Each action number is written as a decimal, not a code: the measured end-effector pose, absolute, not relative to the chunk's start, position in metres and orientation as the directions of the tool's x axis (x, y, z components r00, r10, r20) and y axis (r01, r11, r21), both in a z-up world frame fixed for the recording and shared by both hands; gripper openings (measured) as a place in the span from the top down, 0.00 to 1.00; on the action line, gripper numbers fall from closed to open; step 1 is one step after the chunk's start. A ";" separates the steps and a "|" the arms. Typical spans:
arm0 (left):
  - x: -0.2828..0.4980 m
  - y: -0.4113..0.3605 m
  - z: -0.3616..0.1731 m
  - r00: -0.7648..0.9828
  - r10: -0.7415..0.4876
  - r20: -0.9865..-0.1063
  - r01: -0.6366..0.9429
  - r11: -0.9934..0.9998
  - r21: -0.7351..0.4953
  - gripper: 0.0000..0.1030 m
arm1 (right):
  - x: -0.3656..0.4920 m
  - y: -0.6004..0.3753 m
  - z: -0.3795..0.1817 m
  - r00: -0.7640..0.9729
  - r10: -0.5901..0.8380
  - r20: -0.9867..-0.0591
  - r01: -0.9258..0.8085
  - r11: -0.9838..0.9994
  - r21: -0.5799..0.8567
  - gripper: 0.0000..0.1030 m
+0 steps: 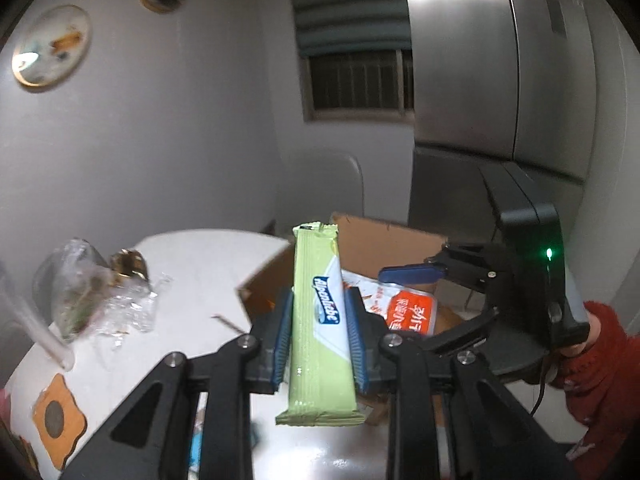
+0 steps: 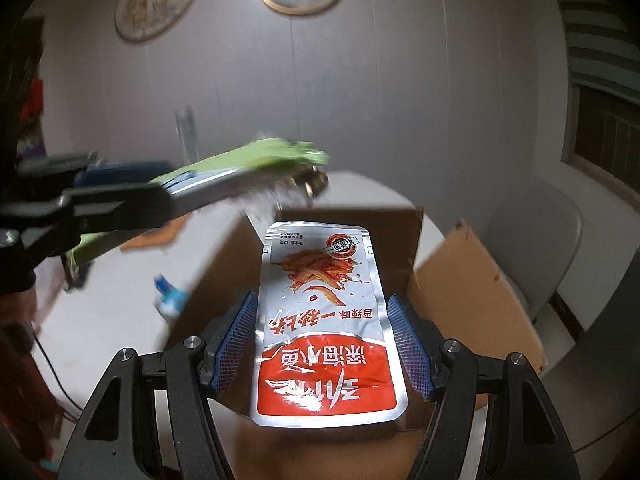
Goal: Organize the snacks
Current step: 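Carry the wafer bar and fish pack with both tools into the box, then open both tools to drop the wafer bar and fish pack in the box, then withdraw both tools from the box back over the table, then grasp the blue cracker pack with the right tool and lift it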
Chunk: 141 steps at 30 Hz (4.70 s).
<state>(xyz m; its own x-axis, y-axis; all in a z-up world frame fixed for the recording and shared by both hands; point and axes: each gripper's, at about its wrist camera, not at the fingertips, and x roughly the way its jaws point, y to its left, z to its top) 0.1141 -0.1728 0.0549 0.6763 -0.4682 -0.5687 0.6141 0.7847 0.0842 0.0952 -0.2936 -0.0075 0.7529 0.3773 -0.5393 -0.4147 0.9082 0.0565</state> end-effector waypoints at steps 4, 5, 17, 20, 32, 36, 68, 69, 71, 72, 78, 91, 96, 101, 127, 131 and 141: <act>0.139 -0.201 0.039 0.609 -0.451 -0.653 0.649 0.756 0.084 0.77 | 0.112 -0.293 -0.022 0.702 0.389 -0.597 -0.435 0.898 0.073 0.37; 0.144 -0.205 0.035 0.592 -0.449 -0.669 0.656 0.751 0.076 0.77 | 0.115 -0.293 -0.025 0.694 0.389 -0.606 -0.437 0.896 0.076 0.37; 0.177 -0.228 0.000 0.526 -0.379 -0.761 0.666 0.741 0.091 0.77 | 0.143 -0.287 -0.041 0.657 0.351 -0.667 -0.445 0.895 0.034 0.36; 0.179 -0.229 -0.004 0.514 -0.366 -0.775 0.671 0.735 0.098 0.77 | 0.145 -0.282 -0.043 0.644 0.340 -0.686 -0.450 0.893 0.021 0.36; 0.181 -0.226 -0.003 0.519 -0.353 -0.779 0.662 0.742 0.105 0.63 | 0.150 -0.267 -0.046 0.614 0.278 -0.739 -0.440 0.897 -0.027 0.36; 0.176 -0.219 0.005 0.536 -0.364 -0.762 0.654 0.749 0.102 0.60 | 0.148 -0.268 -0.046 0.605 0.270 -0.749 -0.431 0.902 -0.023 0.33; 0.076 0.034 0.012 0.800 -0.172 -0.574 0.187 0.982 -0.033 0.24 | 0.055 -0.124 0.029 0.644 0.499 -0.580 -0.647 0.760 -0.065 0.32; 0.072 0.039 0.007 0.799 -0.167 -0.577 0.177 0.983 -0.039 0.24 | 0.056 -0.118 0.023 0.631 0.507 -0.587 -0.656 0.753 -0.054 0.32; 0.070 0.049 -0.008 0.792 -0.153 -0.591 0.148 0.987 -0.056 0.24 | 0.061 -0.108 0.010 0.602 0.519 -0.607 -0.666 0.745 -0.023 0.32; 0.071 0.050 -0.014 0.789 -0.147 -0.597 0.139 0.989 -0.059 0.24 | 0.063 -0.105 0.003 0.594 0.520 -0.613 -0.666 0.746 -0.013 0.32; 0.079 0.062 -0.059 0.757 -0.130 -0.640 0.091 0.991 -0.094 0.23 | 0.085 -0.095 -0.041 0.588 0.492 -0.642 -0.633 0.774 0.014 0.31; 0.117 0.066 -0.101 0.704 -0.211 -0.678 0.117 0.976 -0.182 0.23 | 0.128 -0.094 -0.082 0.625 0.456 -0.634 -0.570 0.821 0.030 0.20; 0.126 0.070 -0.108 0.690 -0.205 -0.694 0.105 0.977 -0.184 0.23 | 0.140 -0.096 -0.086 0.634 0.449 -0.630 -0.542 0.839 0.051 0.10; 0.126 0.075 -0.110 0.695 -0.207 -0.689 0.095 0.976 -0.197 0.23 | 0.151 -0.091 -0.085 0.630 0.457 -0.628 -0.548 0.835 0.058 0.09; 0.114 0.085 -0.103 0.717 -0.202 -0.667 0.087 0.976 -0.202 0.23 | 0.152 -0.088 -0.081 0.687 0.407 -0.602 -0.520 0.854 -0.017 0.44; 0.104 0.083 -0.099 0.726 -0.202 -0.658 0.090 0.975 -0.201 0.23 | 0.139 -0.098 -0.083 0.702 0.400 -0.590 -0.501 0.865 -0.010 0.42; 0.087 0.077 -0.092 0.738 -0.202 -0.644 0.101 0.976 -0.191 0.23 | 0.116 -0.122 -0.096 0.700 0.413 -0.582 -0.467 0.882 0.065 0.33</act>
